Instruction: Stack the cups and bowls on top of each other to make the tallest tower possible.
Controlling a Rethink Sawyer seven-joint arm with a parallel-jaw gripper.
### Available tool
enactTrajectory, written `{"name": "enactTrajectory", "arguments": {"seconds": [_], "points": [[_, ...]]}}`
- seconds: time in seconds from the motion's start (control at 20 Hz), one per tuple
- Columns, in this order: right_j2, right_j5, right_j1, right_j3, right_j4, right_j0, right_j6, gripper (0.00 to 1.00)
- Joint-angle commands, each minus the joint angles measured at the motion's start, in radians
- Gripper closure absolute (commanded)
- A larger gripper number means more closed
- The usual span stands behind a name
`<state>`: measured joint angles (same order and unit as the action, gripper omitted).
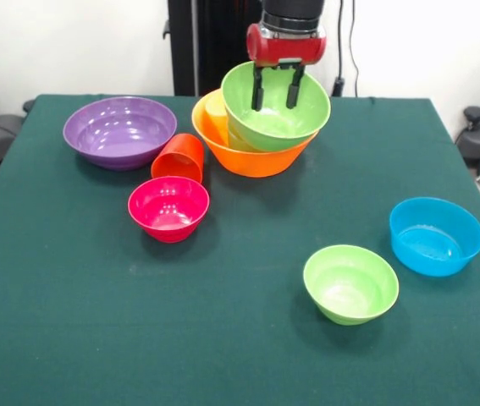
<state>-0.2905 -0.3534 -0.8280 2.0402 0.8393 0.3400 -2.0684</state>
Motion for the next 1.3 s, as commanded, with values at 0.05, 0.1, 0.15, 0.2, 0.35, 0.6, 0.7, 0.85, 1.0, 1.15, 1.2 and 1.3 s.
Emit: {"name": "enactTrajectory", "arguments": {"seconds": [0.05, 0.1, 0.15, 0.2, 0.35, 0.6, 0.7, 0.85, 1.0, 1.15, 1.2, 1.3], "points": [[0.021, -0.056, -0.055, -0.01, 0.077, -0.009, 0.07, 0.0], [0.017, -0.056, -0.064, -0.004, 0.073, -0.004, 0.074, 0.0], [0.009, -0.059, -0.085, 0.007, 0.062, 0.003, 0.084, 0.0], [0.006, -0.061, -0.093, 0.012, 0.058, 0.006, 0.089, 0.0], [0.0, -0.071, -0.129, 0.035, 0.041, 0.011, 0.1, 0.0], [0.009, -0.059, -0.142, 0.043, 0.06, 0.01, 0.091, 0.0], [0.008, -0.067, -0.136, 0.027, 0.061, 0.005, 0.09, 0.0], [0.003, -0.073, -0.136, 0.018, 0.059, 0.011, 0.098, 0.0], [0.007, -0.062, -0.12, 0.012, 0.073, 0.024, 0.1, 0.0], [0.018, -0.056, -0.09, -0.004, 0.092, 0.023, 0.088, 0.0], [0.02, -0.057, -0.08, -0.011, 0.096, 0.022, 0.086, 0.0], [0.023, -0.05, -0.066, -0.017, 0.103, 0.024, 0.083, 0.0]]}}
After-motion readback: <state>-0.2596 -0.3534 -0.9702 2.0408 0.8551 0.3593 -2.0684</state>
